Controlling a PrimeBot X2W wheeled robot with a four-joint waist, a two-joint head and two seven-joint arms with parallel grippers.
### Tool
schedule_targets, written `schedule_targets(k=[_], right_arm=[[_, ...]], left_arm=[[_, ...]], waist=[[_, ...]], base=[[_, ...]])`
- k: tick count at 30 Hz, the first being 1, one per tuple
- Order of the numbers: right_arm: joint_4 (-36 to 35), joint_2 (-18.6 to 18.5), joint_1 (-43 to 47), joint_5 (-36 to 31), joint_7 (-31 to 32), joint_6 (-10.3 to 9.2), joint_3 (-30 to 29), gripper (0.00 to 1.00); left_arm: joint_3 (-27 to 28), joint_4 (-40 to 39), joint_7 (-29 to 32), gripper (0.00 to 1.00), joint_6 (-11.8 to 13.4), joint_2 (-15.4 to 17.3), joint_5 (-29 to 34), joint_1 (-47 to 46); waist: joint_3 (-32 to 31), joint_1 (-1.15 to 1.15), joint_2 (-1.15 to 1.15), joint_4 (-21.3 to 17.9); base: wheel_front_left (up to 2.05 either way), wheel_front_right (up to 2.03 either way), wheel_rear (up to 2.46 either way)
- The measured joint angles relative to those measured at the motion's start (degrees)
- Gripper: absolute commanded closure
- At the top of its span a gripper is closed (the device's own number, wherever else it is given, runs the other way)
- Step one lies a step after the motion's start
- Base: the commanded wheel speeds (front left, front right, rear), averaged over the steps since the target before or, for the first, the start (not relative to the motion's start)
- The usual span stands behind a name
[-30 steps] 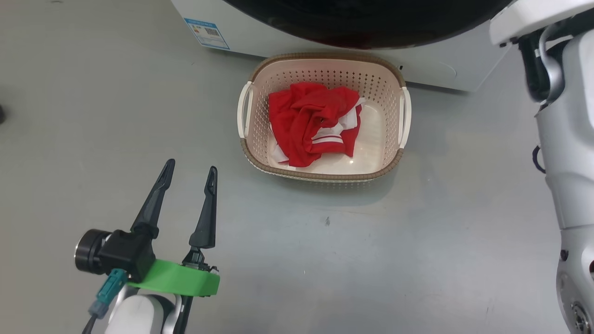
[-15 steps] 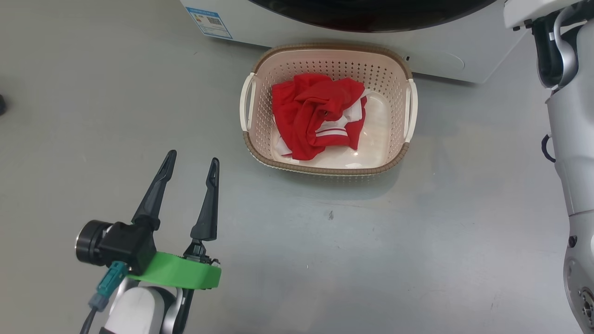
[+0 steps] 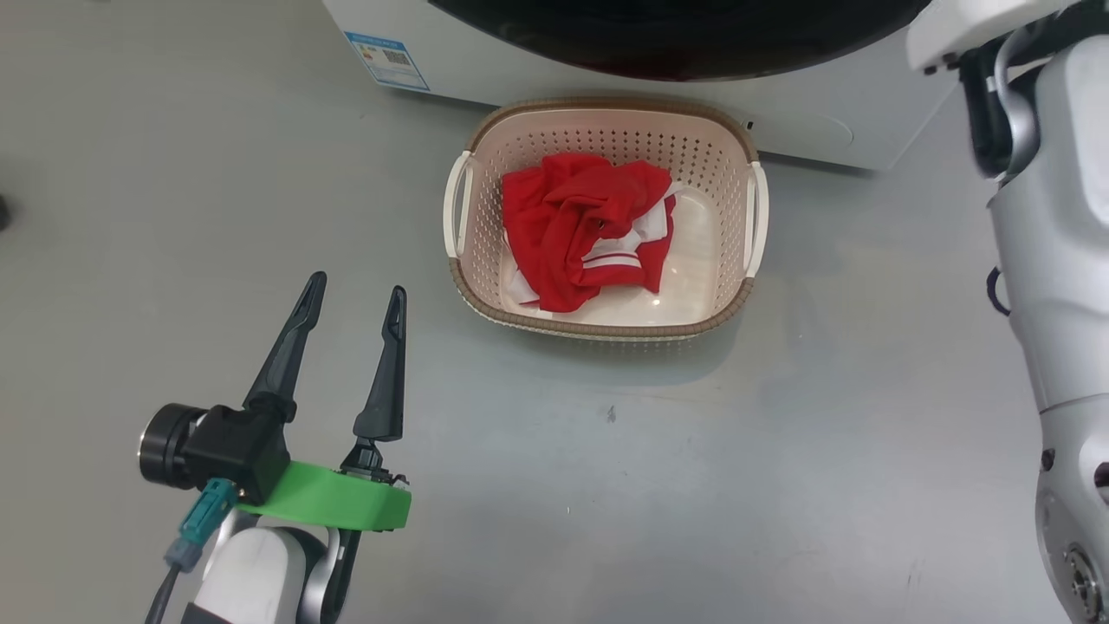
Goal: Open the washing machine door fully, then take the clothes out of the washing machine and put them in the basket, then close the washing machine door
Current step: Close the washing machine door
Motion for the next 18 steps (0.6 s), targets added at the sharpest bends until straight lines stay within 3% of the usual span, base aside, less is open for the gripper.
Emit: schedule_targets(k=[11,14,15,16,18], right_arm=[[-1.58,2.58,7.13,0.01,-0.48,1.15,1.82,1.0],[-3.78,3.2,9.64,0.63,-0.48,1.32,1.64,0.53],[-4.46,3.39,10.71,0.78,-0.48,1.32,1.53,0.09],[-5.09,3.53,11.85,1.15,-0.48,1.32,1.46,0.0],[-6.33,3.72,14.31,1.72,-0.48,1.32,1.19,0.0]], left_arm=[[0.51,1.12,0.0,0.0,0.0,-0.01,0.55,0.02],[0.8,1.49,0.0,0.0,0.0,-0.01,0.67,0.07],[0.88,1.57,0.0,0.0,0.0,-0.01,0.89,0.09],[0.96,1.65,0.0,0.0,0.0,-0.01,1.05,0.12],[1.13,1.76,0.0,0.0,0.0,-0.01,1.07,0.16]], waist=[[-3.02,0.0,0.0,-2.13],[-4.11,0.0,0.0,-2.84],[-4.5,0.0,0.0,-3.06],[-4.9,0.0,0.0,-3.28],[-5.72,0.0,0.0,-3.74]], base=[[0.0,0.0,0.0],[0.0,0.0,0.0],[0.0,0.0,0.0],[0.0,0.0,0.0],[0.0,0.0,0.0]])
